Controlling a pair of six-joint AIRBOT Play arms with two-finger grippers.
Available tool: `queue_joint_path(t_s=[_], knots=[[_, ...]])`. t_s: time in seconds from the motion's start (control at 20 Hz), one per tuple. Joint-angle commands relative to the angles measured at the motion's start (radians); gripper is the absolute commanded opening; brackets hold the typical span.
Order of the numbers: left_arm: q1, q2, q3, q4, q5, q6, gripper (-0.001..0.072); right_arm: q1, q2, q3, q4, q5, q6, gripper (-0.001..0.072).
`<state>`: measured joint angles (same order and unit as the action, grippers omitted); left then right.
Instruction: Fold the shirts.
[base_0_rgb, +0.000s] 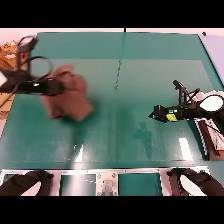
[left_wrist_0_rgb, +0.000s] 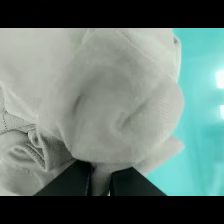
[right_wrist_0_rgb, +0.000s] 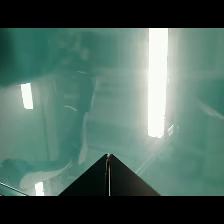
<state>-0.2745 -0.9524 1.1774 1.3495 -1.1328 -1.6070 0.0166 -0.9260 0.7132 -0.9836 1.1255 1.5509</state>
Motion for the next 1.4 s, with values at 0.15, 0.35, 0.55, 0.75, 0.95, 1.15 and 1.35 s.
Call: queue_joint_path(t_s=[0.15,0.35,0.55,0.75,0.95,1.15,1.35], knots=[[-0.345,-0.209,0.057,-0.033,0.206,-0.018,0.0096,-0.003,0.000,0.000,0.007,-0.045,0.001,0.0018],[-0.311,-0.314,0.059,-0.066,0.103,-0.015,0.0654,-0.097,0.000,0.007,0.007,-0.044,0.000,0.0271],[-0.137,-0.312,0.084,-0.064,-0.044,-0.016,0.0654,-0.246,-0.046,0.023,0.009,-0.054,-0.035,0.0430],[-0.066,-0.314,-0.004,-0.179,0.047,-0.012,0.0654,-0.242,-0.203,0.023,0.151,-0.141,-0.180,0.0429],[-0.133,-0.349,-0.180,-0.426,0.244,0.085,0.0654,-0.180,-0.412,0.053,0.267,-0.162,-0.285,0.0423],[-0.220,-0.493,-0.215,-0.491,0.336,0.098,0.0653,-0.096,-0.553,0.093,0.330,-0.161,-0.354,0.0421],[-0.212,-0.506,-0.205,-0.595,0.320,0.194,0.0023,-0.064,-0.569,0.106,0.330,-0.167,-0.356,0.0422]])
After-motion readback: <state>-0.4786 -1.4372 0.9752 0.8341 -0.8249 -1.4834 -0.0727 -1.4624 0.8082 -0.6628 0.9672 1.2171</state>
